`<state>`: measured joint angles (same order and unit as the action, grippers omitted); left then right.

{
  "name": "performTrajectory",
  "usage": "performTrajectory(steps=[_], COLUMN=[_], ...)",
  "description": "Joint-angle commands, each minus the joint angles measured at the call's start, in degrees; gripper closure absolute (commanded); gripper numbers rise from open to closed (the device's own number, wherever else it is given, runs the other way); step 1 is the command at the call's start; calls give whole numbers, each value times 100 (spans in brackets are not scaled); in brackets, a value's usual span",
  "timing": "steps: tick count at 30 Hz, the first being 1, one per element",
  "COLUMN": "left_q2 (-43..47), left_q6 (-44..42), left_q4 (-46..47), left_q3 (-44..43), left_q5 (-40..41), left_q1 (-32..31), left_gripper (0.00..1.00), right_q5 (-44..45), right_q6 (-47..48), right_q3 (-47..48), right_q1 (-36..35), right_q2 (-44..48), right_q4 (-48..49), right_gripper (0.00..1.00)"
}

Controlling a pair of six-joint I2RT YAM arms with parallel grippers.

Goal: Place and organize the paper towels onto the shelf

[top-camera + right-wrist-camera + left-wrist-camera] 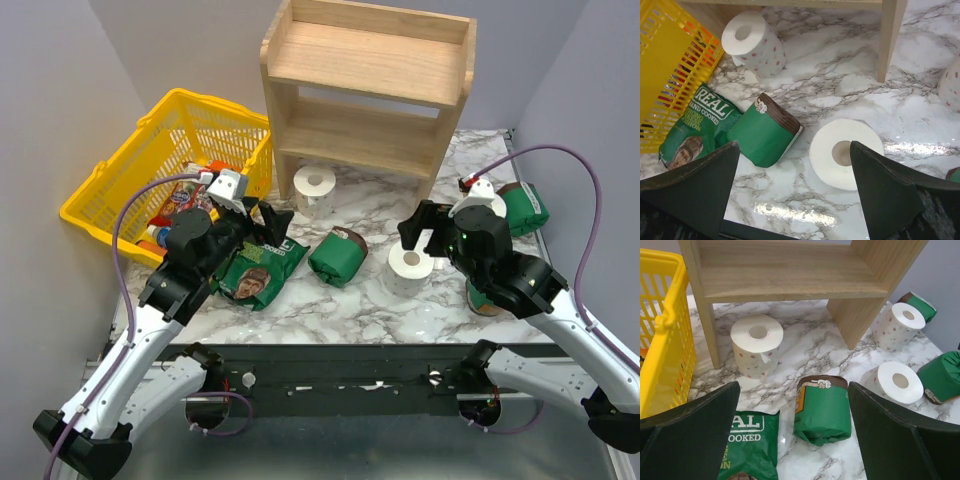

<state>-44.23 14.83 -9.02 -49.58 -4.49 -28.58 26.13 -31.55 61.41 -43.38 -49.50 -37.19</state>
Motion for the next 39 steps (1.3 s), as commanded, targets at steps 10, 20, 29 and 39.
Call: performTrajectory(steps=[10,20,29,39], left_q2=[29,28,81,81], left_q6=[2,-77,-77,-94], left_q4=[190,110,119,119], left_q3=[151,115,142,142], left_q5=[730,800,818,792], left_q1=[19,19,19,19], left_gripper=[1,1,1,1], right_q5=[-187,-442,-495,-398], right_q6=[905,642,369,316], right_q3=[55,381,91,-190], right_q1=[40,40,40,40], right_q2=[-717,-2388,-2530,-2679], right_q4=[-367,-719,-799,-588], right_gripper=[7,24,27,27])
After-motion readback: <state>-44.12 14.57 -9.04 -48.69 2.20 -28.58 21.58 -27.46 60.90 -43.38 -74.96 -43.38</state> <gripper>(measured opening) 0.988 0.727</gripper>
